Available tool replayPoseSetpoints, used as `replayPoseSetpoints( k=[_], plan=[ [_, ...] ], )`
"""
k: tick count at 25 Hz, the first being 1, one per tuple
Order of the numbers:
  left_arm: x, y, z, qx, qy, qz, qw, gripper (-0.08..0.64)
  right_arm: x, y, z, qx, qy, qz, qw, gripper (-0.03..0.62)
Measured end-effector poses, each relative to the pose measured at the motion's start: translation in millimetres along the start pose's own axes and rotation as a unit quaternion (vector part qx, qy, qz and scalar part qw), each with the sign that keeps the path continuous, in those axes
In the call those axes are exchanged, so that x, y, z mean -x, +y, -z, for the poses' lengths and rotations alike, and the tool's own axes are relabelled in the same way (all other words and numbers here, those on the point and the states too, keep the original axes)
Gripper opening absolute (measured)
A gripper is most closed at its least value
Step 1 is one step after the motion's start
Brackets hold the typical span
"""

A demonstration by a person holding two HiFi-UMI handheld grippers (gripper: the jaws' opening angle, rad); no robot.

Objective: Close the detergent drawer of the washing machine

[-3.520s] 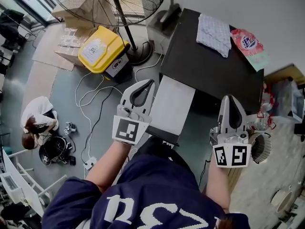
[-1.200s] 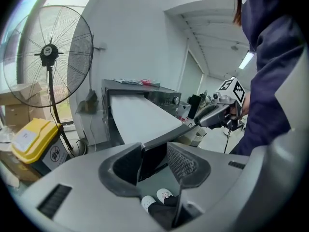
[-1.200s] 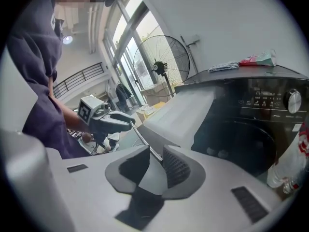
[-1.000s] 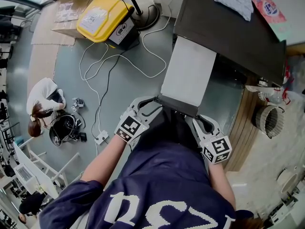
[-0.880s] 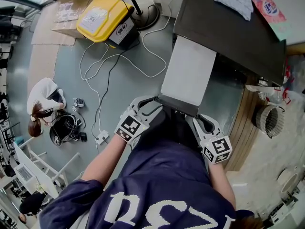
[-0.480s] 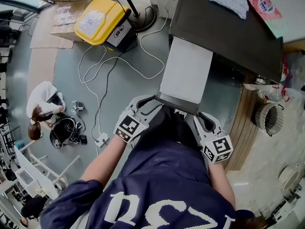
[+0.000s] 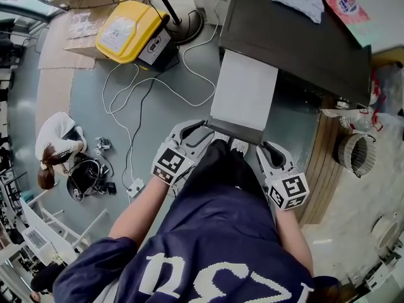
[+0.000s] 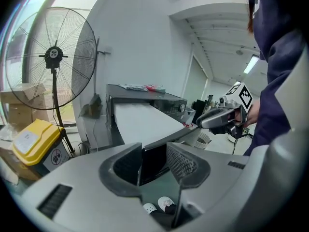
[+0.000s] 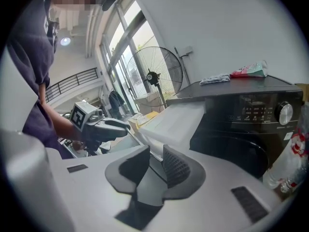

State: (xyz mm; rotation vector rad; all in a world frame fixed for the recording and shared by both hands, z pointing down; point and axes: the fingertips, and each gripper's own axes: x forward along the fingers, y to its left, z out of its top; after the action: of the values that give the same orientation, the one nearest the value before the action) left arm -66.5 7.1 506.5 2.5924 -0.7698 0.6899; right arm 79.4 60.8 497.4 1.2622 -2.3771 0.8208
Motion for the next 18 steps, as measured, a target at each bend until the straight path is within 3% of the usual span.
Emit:
replayPoseSetpoints(
  k=[18],
  plan=[
    [-24.3,19.6,-17.5,-0.012,0.007,-0.004,0.9999,0.173,-17.9,-25.9,-17.4,-0.001,0.004,0.007,1.000,0.101]
  ],
)
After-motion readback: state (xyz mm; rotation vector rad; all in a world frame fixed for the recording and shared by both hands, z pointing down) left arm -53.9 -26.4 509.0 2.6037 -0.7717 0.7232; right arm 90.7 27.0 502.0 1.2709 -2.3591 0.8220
